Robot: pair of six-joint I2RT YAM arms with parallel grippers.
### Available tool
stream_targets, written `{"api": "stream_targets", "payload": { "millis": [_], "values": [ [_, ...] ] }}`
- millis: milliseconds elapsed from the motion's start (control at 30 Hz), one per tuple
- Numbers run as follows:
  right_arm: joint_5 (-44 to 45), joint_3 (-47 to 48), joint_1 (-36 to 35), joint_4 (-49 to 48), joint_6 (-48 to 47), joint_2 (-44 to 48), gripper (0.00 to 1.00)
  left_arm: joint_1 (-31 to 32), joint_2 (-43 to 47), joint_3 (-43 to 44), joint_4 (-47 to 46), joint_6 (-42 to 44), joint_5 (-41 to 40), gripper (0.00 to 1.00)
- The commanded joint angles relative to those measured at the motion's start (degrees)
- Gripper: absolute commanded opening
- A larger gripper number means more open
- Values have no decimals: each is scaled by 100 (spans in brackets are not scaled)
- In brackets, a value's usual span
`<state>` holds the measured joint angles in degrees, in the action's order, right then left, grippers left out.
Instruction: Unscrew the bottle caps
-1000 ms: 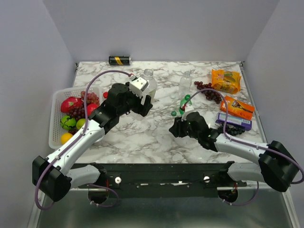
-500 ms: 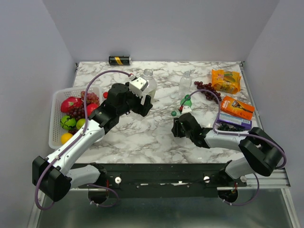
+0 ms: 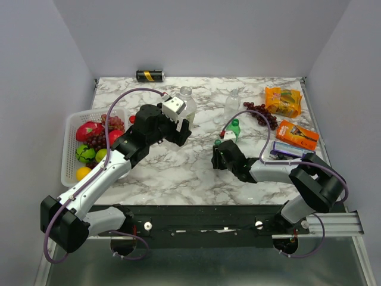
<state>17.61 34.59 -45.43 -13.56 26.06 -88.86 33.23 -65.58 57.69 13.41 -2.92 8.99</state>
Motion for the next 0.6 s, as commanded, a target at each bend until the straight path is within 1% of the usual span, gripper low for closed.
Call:
{"api": "stream_targets", "payload": {
  "millis": [0, 133, 300, 400, 433, 500, 533, 567],
  "values": [
    [393, 83, -45, 319, 171, -26, 58, -10, 89, 216, -49, -33, 129, 16],
    [358, 144, -54, 459, 188, 9, 63, -10, 89, 216, -58, -33, 173, 16],
    [103, 57, -62, 364, 75, 272, 64, -10, 89, 216, -66, -16, 313, 16],
    [-344, -119, -115, 222, -224, 903, 63, 8, 133, 190, -128, 63, 462, 16],
    [-598, -154, -141, 336, -277, 1332, 62, 8, 151, 181, -137, 89, 515, 16],
    [-880, -198, -159, 511, -348, 1896, 62, 43, 177, 164, -189, 151, 664, 16],
    [-1047, -172, -159, 782, -356, 2142, 62, 60, 177, 146, -198, 212, 830, 16],
    [-1031, -59, -150, 1142, -261, 2580, 63, 87, 177, 146, -198, 239, 893, 16]
  ]
}}
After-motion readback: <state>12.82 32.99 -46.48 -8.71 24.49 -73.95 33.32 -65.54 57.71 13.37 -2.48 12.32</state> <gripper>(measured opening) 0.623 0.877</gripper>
